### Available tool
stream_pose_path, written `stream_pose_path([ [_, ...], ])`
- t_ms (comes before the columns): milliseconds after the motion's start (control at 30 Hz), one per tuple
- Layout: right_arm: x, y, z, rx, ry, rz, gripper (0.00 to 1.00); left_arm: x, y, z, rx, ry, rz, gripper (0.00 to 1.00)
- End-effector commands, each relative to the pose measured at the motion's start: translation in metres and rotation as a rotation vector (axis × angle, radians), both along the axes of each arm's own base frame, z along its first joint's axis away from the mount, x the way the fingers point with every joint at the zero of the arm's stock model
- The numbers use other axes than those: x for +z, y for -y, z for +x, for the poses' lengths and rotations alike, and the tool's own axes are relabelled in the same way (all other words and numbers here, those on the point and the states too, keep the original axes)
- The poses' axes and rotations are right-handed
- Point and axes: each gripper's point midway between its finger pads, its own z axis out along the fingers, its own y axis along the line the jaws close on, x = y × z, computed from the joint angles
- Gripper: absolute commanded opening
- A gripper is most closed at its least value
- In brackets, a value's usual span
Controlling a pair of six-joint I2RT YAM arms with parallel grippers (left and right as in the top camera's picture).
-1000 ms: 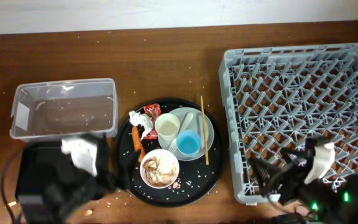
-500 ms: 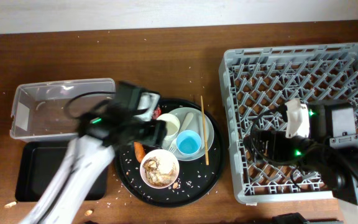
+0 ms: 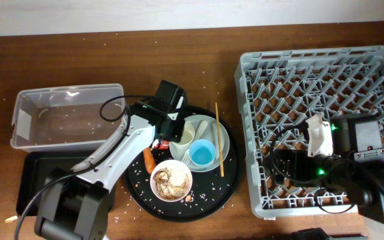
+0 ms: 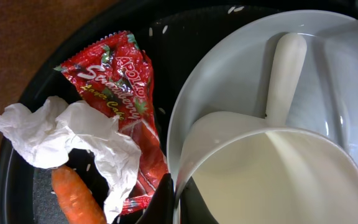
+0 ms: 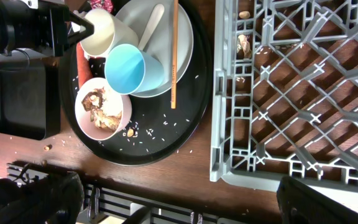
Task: Sort waste into correct bins and load items into the dishwasher rack
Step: 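Grasp the white cup on the round tray with the left gripper, then hand the white cup to the right gripper and place it in the rack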
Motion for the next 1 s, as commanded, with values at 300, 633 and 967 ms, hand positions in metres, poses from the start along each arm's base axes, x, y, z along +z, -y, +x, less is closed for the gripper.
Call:
stream_pose_path([
  [300, 0.039, -0.043, -0.006, 0.247, 0.175, 0.209, 0.78, 0.210, 0.003, -0.016, -0.145, 0.196, -0.622, 0.00],
  [633, 0.131, -0.094, -0.003, 0.566, 0.542, 0.547, 0.83, 0.322, 0.053, -0.112, -0.734, 0.087, -1.322, 0.00],
  [967, 0.146, -0.138, -0.018, 0.822, 0.623, 0.602, 0.65, 0.323, 0.071, -0.128, -0.825, 0.067, -1.324, 0.00],
])
